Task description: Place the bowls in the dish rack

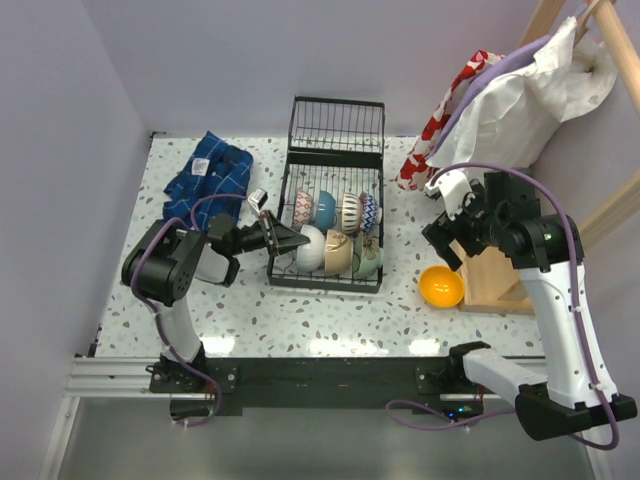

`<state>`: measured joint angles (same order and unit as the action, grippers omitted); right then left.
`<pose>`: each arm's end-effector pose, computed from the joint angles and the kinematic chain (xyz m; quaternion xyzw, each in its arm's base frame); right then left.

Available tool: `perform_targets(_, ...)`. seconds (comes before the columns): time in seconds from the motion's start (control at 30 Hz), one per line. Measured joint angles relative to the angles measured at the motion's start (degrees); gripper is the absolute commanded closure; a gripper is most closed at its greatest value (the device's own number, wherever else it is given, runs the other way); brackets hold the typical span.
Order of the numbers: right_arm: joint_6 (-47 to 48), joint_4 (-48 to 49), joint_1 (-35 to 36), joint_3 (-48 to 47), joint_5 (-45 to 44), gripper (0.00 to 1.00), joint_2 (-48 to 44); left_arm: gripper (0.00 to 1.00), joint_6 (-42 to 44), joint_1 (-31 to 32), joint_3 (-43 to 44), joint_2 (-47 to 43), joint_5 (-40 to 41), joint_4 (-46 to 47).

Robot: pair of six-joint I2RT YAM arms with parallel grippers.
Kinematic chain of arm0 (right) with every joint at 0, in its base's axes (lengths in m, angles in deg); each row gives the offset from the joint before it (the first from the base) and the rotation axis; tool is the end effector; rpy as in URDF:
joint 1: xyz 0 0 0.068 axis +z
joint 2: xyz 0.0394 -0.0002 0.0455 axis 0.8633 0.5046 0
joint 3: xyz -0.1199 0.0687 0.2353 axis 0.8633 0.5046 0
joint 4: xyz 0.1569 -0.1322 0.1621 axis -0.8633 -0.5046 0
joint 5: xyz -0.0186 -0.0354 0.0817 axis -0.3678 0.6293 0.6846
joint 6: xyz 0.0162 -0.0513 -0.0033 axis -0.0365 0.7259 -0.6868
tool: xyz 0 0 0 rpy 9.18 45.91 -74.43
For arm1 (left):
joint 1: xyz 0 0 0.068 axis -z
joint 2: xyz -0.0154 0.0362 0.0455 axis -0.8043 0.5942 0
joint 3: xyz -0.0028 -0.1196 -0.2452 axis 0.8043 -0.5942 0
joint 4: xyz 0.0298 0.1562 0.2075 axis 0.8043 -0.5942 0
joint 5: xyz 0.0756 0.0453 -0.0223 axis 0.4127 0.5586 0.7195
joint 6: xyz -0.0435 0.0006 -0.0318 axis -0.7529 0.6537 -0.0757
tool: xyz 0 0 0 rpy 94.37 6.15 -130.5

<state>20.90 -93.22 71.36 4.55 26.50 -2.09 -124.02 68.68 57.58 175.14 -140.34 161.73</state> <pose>0.1595 0.0372 0.4155 -0.3653 0.8605 -0.0052 0.3550 0.2895 -0.1090 0.1433 -0.0746 0.7025 -0.6917 0.1497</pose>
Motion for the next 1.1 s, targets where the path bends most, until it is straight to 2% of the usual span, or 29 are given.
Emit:
perform_targets(0.4,0.24,-0.07,0.0,0.0,0.02,0.01,0.61,1.0,-9.68,0.13,1.36,3.65,3.56,4.0)
perform_targets(0.67,0.26,-0.79,0.0,-0.2,0.07,0.01,0.79,1.0,-10.32,0.66,1.36,4.11,2.78,2.62)
perform_targets(0.9,0.28,-1.25,0.0,-2.1,0.09,0.01,2.73,0.73,-5.16,0.22,0.28,2.43,2.4,1.64)
perform_targets(1.1,0.26,-1.25,0.0,-2.25,0.11,0.01,2.71,0.59,3.69,-0.52,0.09,-1.86,1.49,-4.55)
